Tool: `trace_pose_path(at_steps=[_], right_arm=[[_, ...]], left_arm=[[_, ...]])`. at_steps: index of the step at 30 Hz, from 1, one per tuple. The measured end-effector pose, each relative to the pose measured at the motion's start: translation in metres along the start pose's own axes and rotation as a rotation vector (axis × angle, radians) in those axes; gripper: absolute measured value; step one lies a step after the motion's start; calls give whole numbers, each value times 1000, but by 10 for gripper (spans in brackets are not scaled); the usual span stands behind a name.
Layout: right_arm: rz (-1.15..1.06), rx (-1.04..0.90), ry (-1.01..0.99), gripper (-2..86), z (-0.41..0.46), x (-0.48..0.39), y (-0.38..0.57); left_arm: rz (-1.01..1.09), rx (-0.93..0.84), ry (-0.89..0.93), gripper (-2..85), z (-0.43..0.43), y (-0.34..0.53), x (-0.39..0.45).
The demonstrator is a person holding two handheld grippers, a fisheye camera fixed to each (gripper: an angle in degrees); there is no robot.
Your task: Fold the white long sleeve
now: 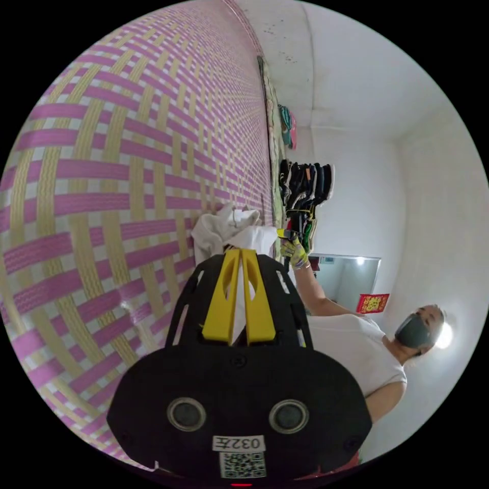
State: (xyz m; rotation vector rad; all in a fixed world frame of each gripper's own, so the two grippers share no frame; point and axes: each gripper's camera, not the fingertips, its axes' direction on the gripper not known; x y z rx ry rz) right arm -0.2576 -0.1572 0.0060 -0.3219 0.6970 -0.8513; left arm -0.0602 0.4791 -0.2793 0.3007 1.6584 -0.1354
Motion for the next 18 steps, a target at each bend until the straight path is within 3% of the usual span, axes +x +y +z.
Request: trace_pose_path(at_steps=[6, 12, 18], right_arm=[[-17, 3, -116, -10, -24, 4, 0], [108, 50, -34, -10, -29, 49, -36], [85, 66, -159, -10, -29, 50, -37]], left_arm=[[87, -38, 136, -9, -13, -7, 21], [-60, 21, 52, -9, -6, -39, -30], [16, 54, 219, -9, -8, -34, -19]])
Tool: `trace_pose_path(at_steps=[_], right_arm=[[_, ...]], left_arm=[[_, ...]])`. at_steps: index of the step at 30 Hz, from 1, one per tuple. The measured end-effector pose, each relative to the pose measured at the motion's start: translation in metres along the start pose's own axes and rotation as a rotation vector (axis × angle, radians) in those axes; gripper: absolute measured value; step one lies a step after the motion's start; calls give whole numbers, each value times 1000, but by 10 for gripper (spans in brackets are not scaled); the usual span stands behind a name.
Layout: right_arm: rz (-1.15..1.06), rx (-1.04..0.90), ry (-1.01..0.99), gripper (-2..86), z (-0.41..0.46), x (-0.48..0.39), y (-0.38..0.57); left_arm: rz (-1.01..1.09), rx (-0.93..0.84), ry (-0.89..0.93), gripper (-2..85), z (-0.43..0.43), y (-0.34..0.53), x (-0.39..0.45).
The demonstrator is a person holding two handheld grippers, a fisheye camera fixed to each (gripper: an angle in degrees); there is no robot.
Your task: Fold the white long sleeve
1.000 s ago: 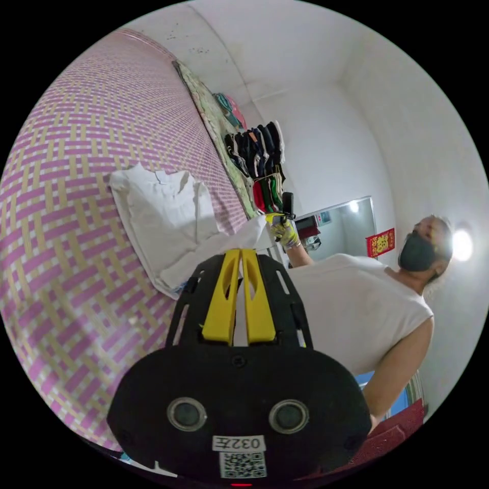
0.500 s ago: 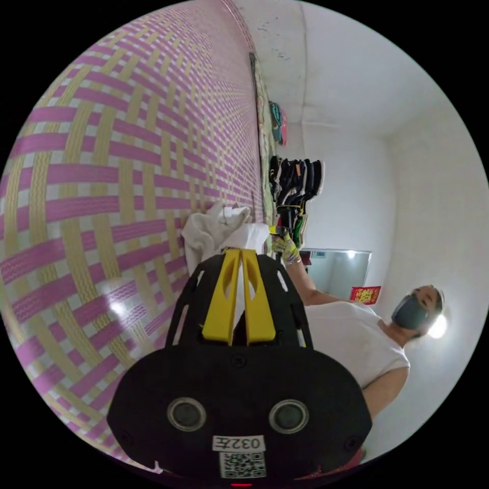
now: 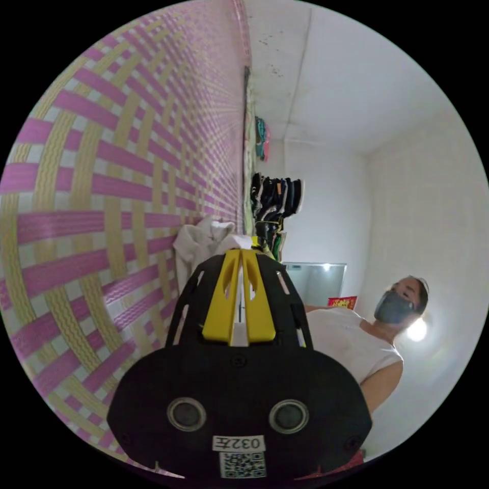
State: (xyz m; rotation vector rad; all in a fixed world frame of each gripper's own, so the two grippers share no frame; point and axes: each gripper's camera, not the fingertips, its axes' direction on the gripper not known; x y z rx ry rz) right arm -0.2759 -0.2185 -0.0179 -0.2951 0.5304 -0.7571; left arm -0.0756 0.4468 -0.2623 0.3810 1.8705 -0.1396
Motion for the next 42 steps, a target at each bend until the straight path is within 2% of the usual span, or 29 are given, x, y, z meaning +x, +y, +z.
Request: trace_pose_path(at_steps=[3, 7, 12, 15, 17, 20, 22, 24, 27, 29, 31, 33, 35, 38, 40, 42], right_arm=[[-46, 3, -13, -10, -8, -14, 4], [44, 105, 47, -10, 1, 22, -12], [43, 209, 103, -9, 14, 25, -1], [-49, 323, 332, -10, 8, -20, 32], [-208, 384, 456, -10, 26, -57, 51], [-352, 284, 380, -10, 68, -66, 35], [-295, 229, 431, -10, 90, -54, 17], [-230, 180, 495, -10, 105, -39, 4], [-157, 220, 458, -10, 102, -29, 6], [-176, 297, 468, -10, 92, -44, 31], [-260, 298, 406, -10, 87, -59, 59], [-327, 225, 325, -10, 93, -67, 87], [-388, 129, 333, -10, 118, -69, 126], [-360, 8, 452, -9, 156, -48, 150], [-294, 26, 444, -8, 159, -31, 153], [-250, 104, 377, -5, 148, -28, 159]], left_arm=[[29, 17, 13, -9, -4, -2, 8], [-124, 57, -158, -9, 6, -8, -37], [-69, 250, -117, -10, -4, 17, -23], [80, 253, -246, -10, 3, 43, 23], [177, 181, -263, -9, 35, 49, 42], [157, 110, -330, -9, 74, 34, 36], [80, 172, -425, -9, 81, 30, 24], [72, 196, -376, -9, 82, 29, 9], [65, 225, -335, -9, 81, 39, 4], [94, 240, -329, -9, 78, 60, 19], [197, 204, -249, -10, 81, 83, 36], [256, 139, -263, -11, 91, 110, 51], [293, 45, -347, -14, 113, 142, 60], [236, 0, -469, -12, 131, 162, 47], [137, -24, -534, -10, 135, 165, 30], [128, 45, -487, -8, 128, 172, 31]])
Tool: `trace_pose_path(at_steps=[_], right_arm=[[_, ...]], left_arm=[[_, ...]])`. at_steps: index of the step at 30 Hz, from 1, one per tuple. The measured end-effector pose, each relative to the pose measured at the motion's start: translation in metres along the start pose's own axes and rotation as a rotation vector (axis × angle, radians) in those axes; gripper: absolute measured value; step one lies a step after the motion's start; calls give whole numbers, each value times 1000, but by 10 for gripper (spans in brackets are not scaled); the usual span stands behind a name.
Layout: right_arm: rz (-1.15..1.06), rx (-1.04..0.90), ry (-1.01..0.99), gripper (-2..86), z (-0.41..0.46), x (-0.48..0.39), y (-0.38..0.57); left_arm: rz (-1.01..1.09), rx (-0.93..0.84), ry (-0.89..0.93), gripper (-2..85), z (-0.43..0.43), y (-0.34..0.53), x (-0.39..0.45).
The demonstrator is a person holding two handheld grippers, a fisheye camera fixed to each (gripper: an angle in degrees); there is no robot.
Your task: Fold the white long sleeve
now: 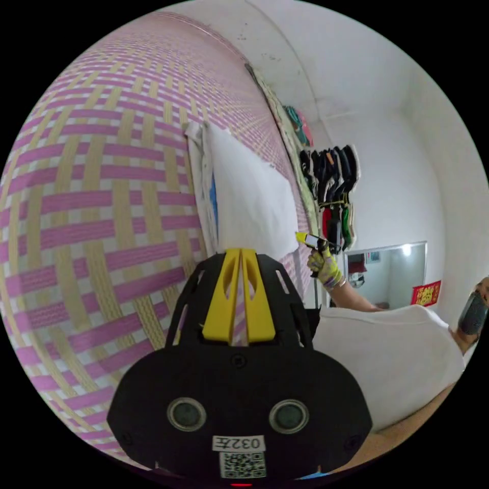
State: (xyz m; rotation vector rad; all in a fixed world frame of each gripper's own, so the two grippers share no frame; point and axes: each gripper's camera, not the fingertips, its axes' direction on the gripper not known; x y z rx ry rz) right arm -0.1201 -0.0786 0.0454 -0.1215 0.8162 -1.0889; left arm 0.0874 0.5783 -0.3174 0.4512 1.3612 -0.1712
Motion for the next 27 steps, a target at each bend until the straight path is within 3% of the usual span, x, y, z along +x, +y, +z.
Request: trace_pose_path(at_steps=[4, 9, 18, 23, 27], right_arm=[[89, 172, 38, 54, -52, 2, 29], [278, 127, -55, 123, -59, 44, 54], [299, 112, -161, 35, -42, 55, 47], [324, 195, -146, 28, -101, 70, 107], [353, 257, -80, 52, -141, 82, 152]], left_arm=[[-88, 153, 10, 10, -31, 24, -4], [-193, 127, 52, 61, -23, 31, -24], [-222, 59, 78, -1, 3, 27, -17], [-98, -190, 258, -8, 49, 77, 15], [-201, 2, 308, 15, 32, 99, 5]])
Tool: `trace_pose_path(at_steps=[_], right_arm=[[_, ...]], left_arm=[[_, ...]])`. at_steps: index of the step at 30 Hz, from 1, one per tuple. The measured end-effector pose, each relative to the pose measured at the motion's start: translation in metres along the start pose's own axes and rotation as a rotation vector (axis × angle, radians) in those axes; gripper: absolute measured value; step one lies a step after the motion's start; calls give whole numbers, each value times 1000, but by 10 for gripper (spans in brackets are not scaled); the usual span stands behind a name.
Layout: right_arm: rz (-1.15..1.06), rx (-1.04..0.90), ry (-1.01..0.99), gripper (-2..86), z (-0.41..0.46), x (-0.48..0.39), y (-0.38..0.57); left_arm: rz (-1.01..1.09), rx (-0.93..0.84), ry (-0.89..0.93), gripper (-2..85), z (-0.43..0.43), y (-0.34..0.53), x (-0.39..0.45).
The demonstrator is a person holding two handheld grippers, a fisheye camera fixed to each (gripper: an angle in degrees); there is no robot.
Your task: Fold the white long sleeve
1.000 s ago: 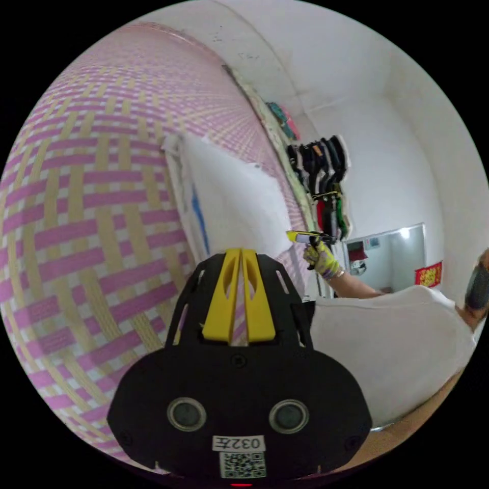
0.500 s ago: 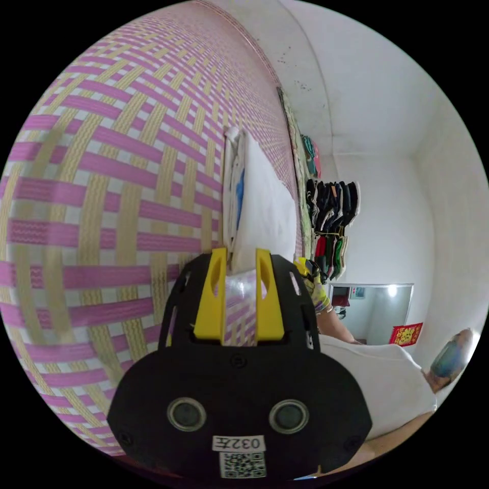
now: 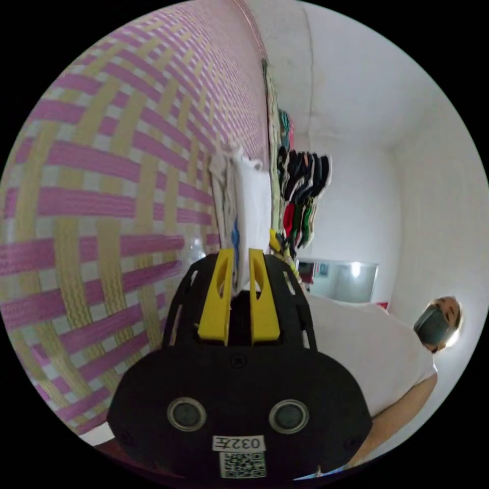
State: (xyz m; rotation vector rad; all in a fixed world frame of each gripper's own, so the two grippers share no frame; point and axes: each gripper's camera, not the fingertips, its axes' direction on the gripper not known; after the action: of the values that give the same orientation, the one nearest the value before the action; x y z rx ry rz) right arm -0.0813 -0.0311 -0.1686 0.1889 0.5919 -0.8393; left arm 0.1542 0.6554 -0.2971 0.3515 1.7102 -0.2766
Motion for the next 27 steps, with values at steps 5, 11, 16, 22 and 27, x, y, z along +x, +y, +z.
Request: trace_pose_path(at_steps=[5, 11, 16, 22, 27], right_arm=[[16, -11, -56, 98, -18, 13, 8], [29, -17, -138, 113, -13, 18, -2], [34, -37, -151, 117, -15, 22, -12], [34, -56, -188, 110, -25, 33, -18], [-1, -109, -157, 112, -15, 22, -29]], left_arm=[[-100, 120, -66, 76, -19, -34, -5], [-134, 74, -85, 91, -16, -92, 0], [-119, 36, -130, 91, -11, -111, 4], [12, 8, -115, 99, -13, -94, 2], [68, 23, -147, 109, -16, -92, 6]])
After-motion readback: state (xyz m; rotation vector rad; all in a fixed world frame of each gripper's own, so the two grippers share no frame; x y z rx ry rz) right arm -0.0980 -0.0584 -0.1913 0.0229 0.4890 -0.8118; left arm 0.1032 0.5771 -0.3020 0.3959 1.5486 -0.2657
